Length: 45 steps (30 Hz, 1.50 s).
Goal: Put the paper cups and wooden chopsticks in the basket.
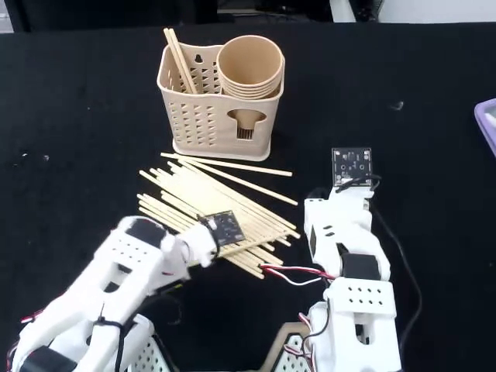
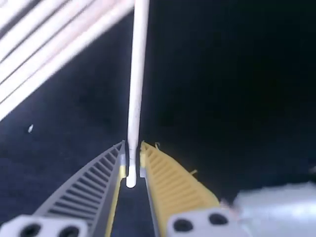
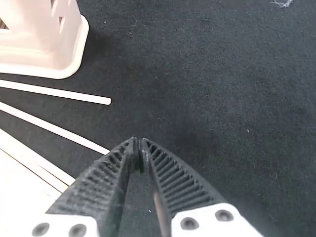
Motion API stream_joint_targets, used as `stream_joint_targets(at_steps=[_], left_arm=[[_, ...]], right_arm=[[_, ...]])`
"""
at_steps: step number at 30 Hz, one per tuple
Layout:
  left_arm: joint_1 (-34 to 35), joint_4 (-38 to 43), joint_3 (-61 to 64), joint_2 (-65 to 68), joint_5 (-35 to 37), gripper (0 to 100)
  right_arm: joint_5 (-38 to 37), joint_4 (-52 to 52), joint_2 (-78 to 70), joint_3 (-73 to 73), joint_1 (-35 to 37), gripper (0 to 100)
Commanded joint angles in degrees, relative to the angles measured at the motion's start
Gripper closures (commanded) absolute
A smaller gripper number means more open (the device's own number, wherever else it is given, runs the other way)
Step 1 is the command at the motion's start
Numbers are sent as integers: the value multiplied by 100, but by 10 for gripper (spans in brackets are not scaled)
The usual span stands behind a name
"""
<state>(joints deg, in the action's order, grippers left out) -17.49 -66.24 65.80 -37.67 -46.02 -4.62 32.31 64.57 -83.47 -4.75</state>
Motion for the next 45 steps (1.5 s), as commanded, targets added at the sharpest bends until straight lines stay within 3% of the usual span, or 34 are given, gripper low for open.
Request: stream_joint_targets(at_steps=[1, 7, 10, 15, 17, 21, 24, 29, 36, 45], left_arm=[[1059, -220, -629, -70, -1459, 970], [2290, 686, -620, 0, -2251, 970], [2334, 738, -444, -35, -2277, 962], [2369, 782, -479, -70, -2224, 815], [2369, 774, -576, -70, -2119, 805], [2123, 756, -901, -70, -1635, 822], [1578, 791, -892, -53, -844, 821], [769, 1697, -716, -44, 554, 819], [127, 3042, 347, 0, 651, 820], [154, 3305, 523, 0, 677, 820]], right_arm=[[26, -105, 154, 13, -97, 987], [26, -105, 154, 13, -79, 987], [26, -105, 154, 13, -70, 987], [26, -105, 154, 13, -70, 987], [26, -105, 154, 13, -70, 987], [26, -105, 154, 13, -70, 987], [26, -105, 154, 13, -70, 987], [26, -105, 154, 13, -70, 987], [26, -105, 154, 13, -88, 987], [26, -105, 154, 13, -70, 987]])
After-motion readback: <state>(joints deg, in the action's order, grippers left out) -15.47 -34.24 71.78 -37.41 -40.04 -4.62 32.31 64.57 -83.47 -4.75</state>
